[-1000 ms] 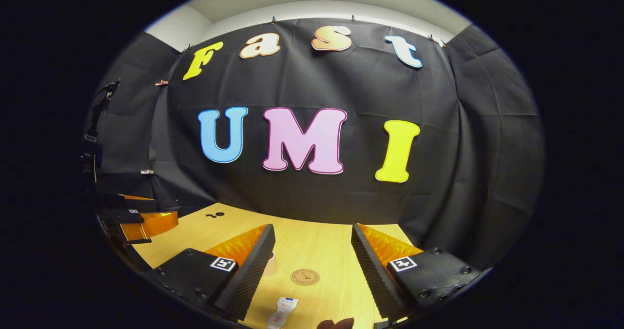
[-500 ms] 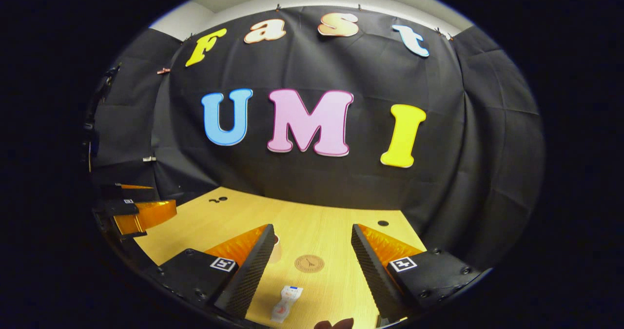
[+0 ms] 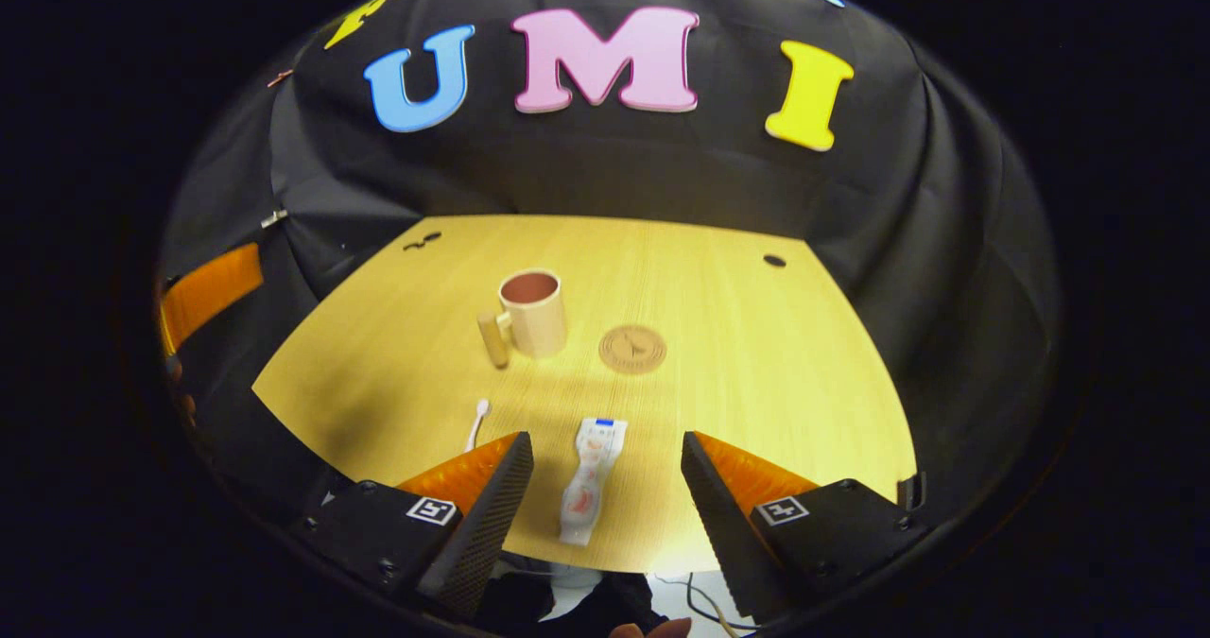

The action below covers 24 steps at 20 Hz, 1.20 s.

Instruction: Put the toothbrush and toothpaste on the desktop into the cup, then pick up the cup and place it on the coaster on the desktop.

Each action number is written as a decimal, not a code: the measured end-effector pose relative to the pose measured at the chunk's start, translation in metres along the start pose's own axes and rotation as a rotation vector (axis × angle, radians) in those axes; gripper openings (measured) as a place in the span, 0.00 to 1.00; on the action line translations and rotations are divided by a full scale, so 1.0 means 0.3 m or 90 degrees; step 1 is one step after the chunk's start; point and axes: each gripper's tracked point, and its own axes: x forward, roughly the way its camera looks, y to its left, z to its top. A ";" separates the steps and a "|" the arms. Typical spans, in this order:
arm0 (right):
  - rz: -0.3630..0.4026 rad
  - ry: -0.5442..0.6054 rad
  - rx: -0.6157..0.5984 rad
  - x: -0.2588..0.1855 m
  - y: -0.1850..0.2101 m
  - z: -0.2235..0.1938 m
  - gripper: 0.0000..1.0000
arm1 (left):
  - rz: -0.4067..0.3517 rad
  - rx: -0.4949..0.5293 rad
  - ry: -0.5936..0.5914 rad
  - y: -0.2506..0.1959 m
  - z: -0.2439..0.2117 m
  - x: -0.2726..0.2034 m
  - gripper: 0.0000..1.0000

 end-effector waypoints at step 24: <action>-0.052 0.267 0.075 0.377 0.021 -0.294 0.47 | 0.014 -0.003 0.060 0.062 -0.141 -0.088 0.97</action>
